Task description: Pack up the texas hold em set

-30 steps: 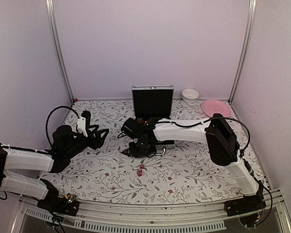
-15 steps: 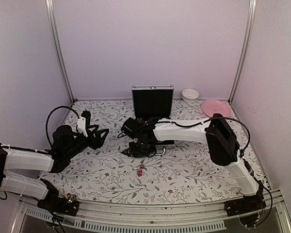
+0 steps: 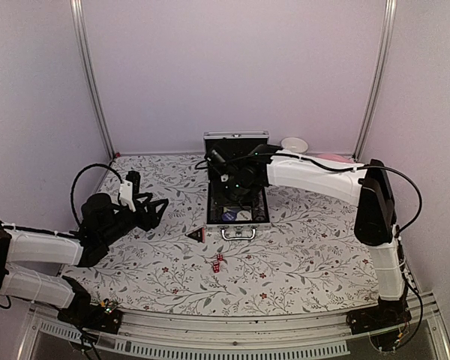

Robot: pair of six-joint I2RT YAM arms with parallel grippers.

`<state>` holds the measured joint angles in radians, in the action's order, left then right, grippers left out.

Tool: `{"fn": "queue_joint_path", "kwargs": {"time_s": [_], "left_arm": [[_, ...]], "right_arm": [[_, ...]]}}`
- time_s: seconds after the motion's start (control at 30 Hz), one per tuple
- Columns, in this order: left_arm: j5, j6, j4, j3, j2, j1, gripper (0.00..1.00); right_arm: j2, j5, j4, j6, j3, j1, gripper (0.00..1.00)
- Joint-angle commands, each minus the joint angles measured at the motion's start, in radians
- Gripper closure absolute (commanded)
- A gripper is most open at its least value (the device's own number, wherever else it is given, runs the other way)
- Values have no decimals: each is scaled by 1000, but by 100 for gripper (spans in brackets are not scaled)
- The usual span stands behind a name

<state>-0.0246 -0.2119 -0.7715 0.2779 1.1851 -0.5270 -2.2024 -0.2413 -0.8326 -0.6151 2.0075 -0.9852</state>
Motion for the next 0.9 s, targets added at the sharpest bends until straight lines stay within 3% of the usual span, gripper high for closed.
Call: {"fn": "queue_joint_path", "kwargs": {"time_s": [0.0,0.37,0.87], "left_arm": [[5,0,11,4,0,12,32],[10,3,12,8,6,12,32],[12,5,17,10,10,12,32]], "right_arm": [[1,-24,62,47,-61,94,90],[-87,14,165,80,-62,195,90],[-211,49,188,93,2,214,89]]}}
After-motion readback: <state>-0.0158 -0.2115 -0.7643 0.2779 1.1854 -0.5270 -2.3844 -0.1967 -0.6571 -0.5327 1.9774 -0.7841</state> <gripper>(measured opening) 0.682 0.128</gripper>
